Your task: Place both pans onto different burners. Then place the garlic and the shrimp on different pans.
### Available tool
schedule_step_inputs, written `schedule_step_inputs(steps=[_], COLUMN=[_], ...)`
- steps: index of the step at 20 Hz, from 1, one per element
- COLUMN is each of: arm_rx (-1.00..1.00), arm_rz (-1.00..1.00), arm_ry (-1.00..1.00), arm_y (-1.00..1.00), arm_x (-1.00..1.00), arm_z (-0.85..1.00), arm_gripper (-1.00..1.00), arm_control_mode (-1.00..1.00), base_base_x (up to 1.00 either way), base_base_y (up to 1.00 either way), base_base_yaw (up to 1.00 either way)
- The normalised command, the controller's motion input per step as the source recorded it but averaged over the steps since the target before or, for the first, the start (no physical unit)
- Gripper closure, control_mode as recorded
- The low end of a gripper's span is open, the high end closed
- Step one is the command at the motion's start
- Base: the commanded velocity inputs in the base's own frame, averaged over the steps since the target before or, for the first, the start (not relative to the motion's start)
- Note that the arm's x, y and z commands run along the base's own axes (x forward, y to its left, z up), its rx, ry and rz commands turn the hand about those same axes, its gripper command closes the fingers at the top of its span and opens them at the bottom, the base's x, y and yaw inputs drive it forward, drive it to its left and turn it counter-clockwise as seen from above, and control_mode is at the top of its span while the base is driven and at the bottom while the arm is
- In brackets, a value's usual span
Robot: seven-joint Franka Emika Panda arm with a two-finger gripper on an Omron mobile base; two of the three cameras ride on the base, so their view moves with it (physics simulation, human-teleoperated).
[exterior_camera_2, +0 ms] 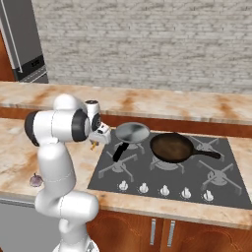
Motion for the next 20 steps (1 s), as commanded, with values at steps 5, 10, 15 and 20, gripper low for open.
schedule_step_inputs(steps=[5,10,15,20], arm_rx=[0.01,0.03,0.00,0.00], arm_rz=[0.06,0.01,0.00,0.00], arm_ry=[0.00,0.00,0.00,0.00], arm_y=[-0.04,-0.24,-0.29,-0.45], arm_x=[-0.01,0.02,0.09,0.14], arm_z=[0.57,0.53,0.38,0.15], arm_gripper=[1.00,1.00,1.00,1.00], arm_control_mode=[-1.00,-1.00,-1.00,-1.00], base_base_x=[0.00,0.00,0.00,0.00], base_base_y=[0.00,0.00,0.00,0.00], base_base_yaw=[0.00,0.00,0.00,0.00])
